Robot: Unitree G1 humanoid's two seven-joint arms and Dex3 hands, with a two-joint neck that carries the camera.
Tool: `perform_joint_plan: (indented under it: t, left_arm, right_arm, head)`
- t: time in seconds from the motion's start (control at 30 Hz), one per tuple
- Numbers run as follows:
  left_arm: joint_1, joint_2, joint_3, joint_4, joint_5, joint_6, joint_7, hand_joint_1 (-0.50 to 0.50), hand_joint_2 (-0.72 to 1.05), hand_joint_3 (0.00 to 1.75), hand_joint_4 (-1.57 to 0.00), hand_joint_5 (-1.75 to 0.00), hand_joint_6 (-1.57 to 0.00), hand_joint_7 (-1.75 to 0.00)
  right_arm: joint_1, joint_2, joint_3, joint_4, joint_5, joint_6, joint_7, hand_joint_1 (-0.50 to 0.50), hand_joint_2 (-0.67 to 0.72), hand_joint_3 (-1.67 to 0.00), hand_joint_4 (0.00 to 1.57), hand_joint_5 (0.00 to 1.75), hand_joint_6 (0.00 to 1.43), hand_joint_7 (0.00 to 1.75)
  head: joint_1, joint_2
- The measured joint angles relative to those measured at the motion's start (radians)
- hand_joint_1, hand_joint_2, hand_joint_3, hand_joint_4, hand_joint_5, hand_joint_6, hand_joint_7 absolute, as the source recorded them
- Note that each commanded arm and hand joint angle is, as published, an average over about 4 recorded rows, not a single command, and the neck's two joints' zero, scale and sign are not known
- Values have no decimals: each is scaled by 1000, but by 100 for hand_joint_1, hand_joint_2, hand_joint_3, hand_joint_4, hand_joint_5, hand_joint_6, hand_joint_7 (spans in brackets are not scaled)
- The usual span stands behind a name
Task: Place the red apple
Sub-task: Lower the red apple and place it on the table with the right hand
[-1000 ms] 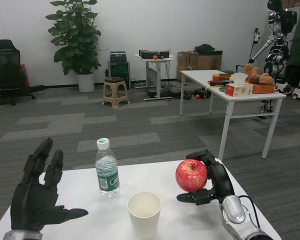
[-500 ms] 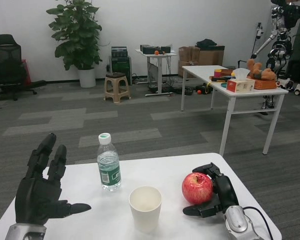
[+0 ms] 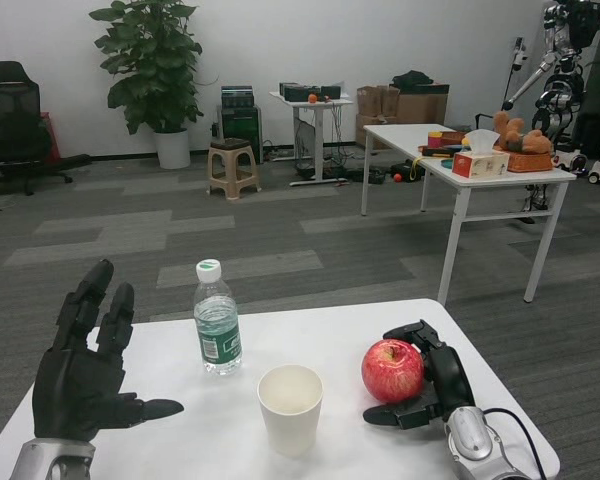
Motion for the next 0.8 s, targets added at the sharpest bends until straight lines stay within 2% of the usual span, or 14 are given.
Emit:
perform_joint_plan:
  t: [0.1,0.17,0.23,0.3,0.33,0.43,0.5,0.73,0.8]
  left_arm:
    - [0,0,0,0,-1,0,0,-30,7,2,0,0,0,-35]
    - [0,0,0,0,-1,0,0,-30,7,0,0,0,0,-35]
    - [0,0,0,0,-1,0,0,-30,7,0,0,0,0,-38]
    - [1,0,0,0,-1,0,0,-30,7,0,0,0,0,-38]
    - [2,0,0,0,-1,0,0,-30,7,0,0,0,0,-37]
    - [5,0,1,0,-1,0,0,-31,7,0,0,0,0,-37]
    - [6,0,1,0,-1,0,0,-31,7,0,0,0,0,-37]
    - [6,0,1,0,-1,0,0,-30,7,2,0,0,0,-37]
    - [6,0,1,0,-1,0,0,-30,12,2,0,0,0,-38]
  right_arm:
    - [4,0,-1,-2,0,-2,0,28,-19,-30,71,87,89,169]
    - [10,0,-3,-5,0,-3,1,26,-18,-32,58,63,71,161]
    - [16,0,-4,-10,0,-4,3,24,-16,-36,31,32,44,134]
    - [28,0,-6,-19,0,-7,5,20,-16,-40,10,7,23,99]
    - [35,1,-7,-25,-1,-9,5,17,-16,-40,6,2,19,89]
    - [50,2,-11,-38,1,-10,9,10,-16,-40,3,0,14,73]
    - [54,2,-14,-43,3,-8,12,8,-16,-40,3,0,11,68]
    - [60,0,-18,-56,1,-7,13,-8,-15,-40,0,0,3,47]
    - [61,0,-18,-58,0,-7,13,-11,-13,-38,0,0,1,44]
  head:
    - [2,0]
    - [4,2]
    - [6,3]
    - [9,4]
    - [10,5]
    - [10,6]
    - [10,8]
    - [12,9]
    - [12,9]
